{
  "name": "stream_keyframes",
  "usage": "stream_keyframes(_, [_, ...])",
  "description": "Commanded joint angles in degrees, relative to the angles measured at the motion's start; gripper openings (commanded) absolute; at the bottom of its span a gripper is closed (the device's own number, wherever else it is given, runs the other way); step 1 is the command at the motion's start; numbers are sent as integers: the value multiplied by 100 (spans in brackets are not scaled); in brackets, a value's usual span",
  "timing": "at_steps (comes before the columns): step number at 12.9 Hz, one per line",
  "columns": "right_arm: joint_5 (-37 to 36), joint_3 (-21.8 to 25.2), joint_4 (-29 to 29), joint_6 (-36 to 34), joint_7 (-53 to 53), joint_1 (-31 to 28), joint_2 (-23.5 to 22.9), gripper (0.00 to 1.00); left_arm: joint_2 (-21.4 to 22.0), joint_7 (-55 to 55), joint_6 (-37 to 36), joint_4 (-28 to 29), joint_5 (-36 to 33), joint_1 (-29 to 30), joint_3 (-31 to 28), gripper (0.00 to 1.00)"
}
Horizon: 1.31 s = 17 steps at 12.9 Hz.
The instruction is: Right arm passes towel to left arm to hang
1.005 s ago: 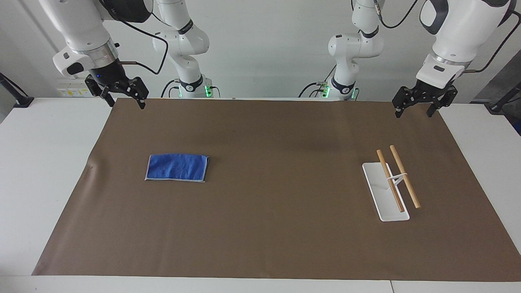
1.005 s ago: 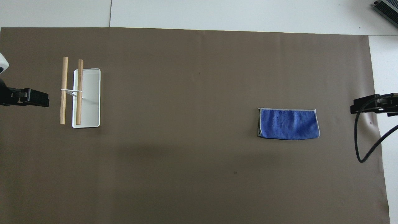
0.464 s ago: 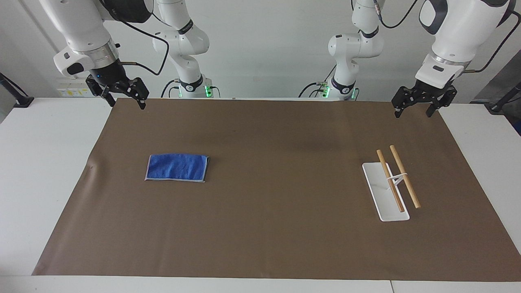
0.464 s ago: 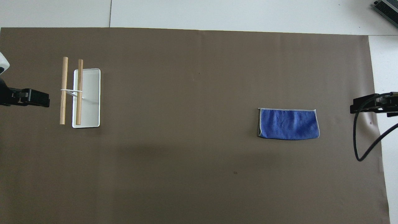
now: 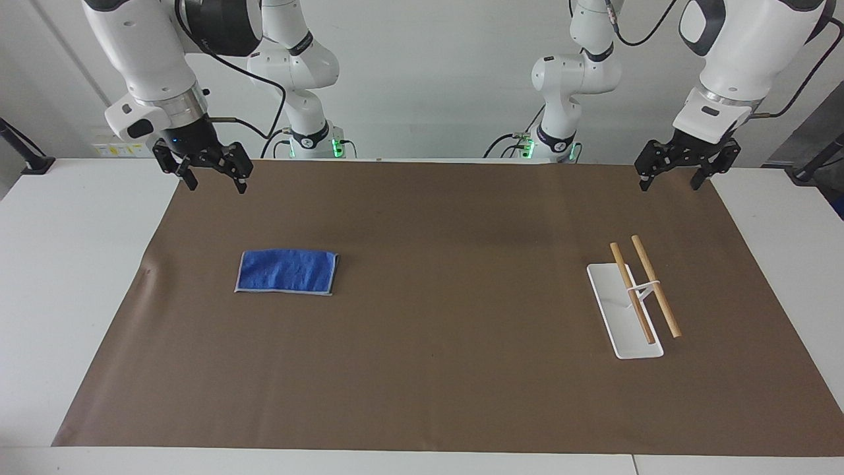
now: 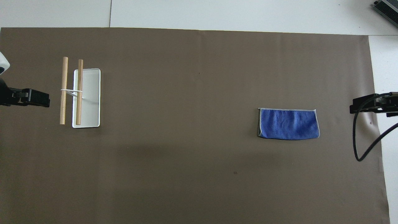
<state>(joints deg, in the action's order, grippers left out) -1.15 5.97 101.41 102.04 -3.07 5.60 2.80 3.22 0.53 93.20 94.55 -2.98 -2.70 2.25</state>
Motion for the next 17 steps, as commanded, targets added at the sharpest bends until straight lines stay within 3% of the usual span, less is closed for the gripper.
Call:
stream_keyframes(1, [-70, -26, 1009, 1060, -54, 72, 36, 100, 135, 0, -65, 151, 52, -90, -84, 100])
stream_keyframes(3, [-17, -26, 1608, 1887, 43, 99, -121, 100, 170, 17, -65, 221, 52, -81, -93, 100])
stream_keyframes(11, [27, -52, 2953, 4022, 211, 99, -772, 100, 214, 378, -65, 292, 61, -72, -102, 100])
stream_keyframes(17, [27, -61, 3043, 4517, 571, 257, -1079, 100, 240, 999, -47, 344, 70, -72, -102, 100])
